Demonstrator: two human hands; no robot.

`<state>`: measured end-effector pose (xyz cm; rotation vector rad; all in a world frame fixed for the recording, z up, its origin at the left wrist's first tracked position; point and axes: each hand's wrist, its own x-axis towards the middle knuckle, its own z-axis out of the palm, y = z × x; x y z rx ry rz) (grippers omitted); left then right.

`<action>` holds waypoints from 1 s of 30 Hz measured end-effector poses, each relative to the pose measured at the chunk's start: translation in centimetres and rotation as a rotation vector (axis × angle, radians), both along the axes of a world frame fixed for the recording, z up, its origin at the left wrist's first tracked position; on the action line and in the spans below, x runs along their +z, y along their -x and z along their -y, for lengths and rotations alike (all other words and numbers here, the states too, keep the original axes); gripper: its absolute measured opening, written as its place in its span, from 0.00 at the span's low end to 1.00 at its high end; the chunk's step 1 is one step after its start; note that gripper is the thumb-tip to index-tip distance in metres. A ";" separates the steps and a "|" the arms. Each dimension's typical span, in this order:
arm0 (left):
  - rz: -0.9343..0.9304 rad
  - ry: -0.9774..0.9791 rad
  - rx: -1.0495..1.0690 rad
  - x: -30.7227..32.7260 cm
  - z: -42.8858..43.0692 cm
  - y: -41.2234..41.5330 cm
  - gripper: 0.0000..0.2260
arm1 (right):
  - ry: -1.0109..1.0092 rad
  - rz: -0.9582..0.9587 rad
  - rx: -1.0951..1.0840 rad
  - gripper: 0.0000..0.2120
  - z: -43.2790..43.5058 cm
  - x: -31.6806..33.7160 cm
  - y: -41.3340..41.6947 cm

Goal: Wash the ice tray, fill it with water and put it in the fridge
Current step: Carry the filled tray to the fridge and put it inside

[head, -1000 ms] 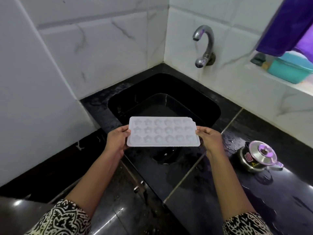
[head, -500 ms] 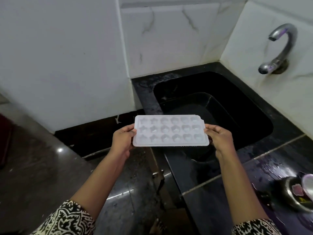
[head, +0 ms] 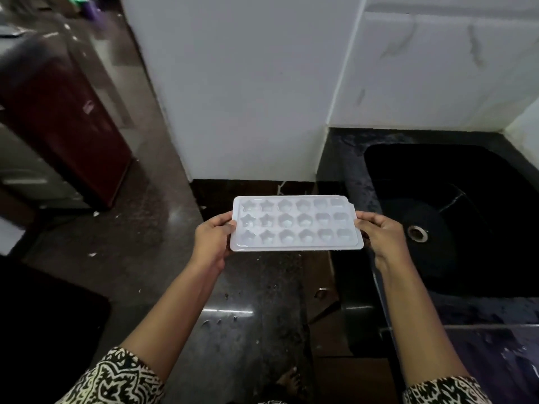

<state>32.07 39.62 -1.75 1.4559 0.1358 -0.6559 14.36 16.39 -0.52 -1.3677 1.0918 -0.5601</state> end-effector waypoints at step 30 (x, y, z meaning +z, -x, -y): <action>0.029 -0.039 0.958 -0.2 -42.3 9.2 0.11 | -0.103 0.004 0.928 0.06 -38.3 -0.4 -16.3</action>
